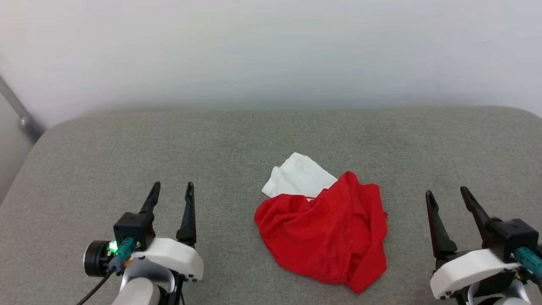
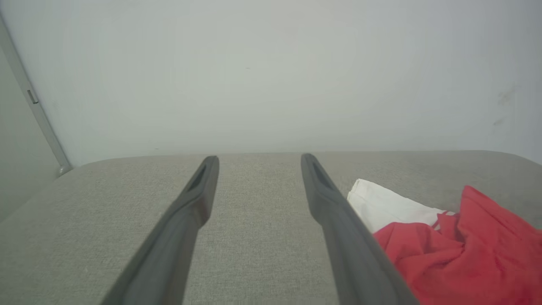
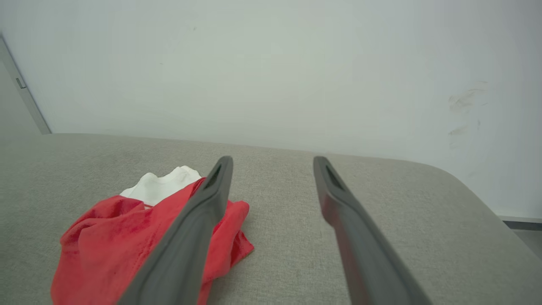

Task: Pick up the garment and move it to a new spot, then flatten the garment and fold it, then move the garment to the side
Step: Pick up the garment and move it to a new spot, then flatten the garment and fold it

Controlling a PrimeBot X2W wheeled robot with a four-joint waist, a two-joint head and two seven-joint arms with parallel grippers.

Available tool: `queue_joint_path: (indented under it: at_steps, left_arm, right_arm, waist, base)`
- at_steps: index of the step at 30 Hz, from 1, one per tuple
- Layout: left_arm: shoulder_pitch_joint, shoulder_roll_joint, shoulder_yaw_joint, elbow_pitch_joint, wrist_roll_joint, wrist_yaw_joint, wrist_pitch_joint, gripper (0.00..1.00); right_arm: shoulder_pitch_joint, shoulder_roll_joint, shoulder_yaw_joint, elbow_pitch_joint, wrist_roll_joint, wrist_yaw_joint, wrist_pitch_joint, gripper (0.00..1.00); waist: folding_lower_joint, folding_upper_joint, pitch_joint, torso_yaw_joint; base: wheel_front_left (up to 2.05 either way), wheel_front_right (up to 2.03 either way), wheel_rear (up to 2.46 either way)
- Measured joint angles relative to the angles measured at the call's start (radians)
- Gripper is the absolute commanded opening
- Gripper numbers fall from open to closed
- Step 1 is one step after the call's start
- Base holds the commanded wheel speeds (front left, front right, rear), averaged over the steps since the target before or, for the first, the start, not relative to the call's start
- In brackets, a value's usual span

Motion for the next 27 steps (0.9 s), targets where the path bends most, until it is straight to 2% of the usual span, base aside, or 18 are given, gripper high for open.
queue_joint_path:
  at_steps: [7,20,27]
  left_arm:
    - [0.047,0.01,-0.021,-0.057,0.005,0.012,0.021,1.0]
    - [0.065,0.018,-0.018,-0.078,0.001,0.035,0.03,1.0]
    - [0.061,0.016,-0.027,-0.1,-0.001,0.036,0.03,1.0]
  right_arm:
    - [0.039,0.0,0.002,-0.011,0.01,0.0,0.014,1.0]
    - [0.036,0.0,0.009,-0.012,0.02,0.0,0.018,1.0]
    - [0.024,0.0,-0.09,0.071,0.029,0.0,0.086,1.0]
  waist:
    - [0.0,0.0,-0.015,-0.006]
    - [0.0,0.0,-0.016,-0.009]
    - [0.0,0.0,-0.001,0.01]
  base:
    - [0.0,0.0,0.0]
    - [0.0,0.0,0.0]
    - [0.0,0.0,0.0]
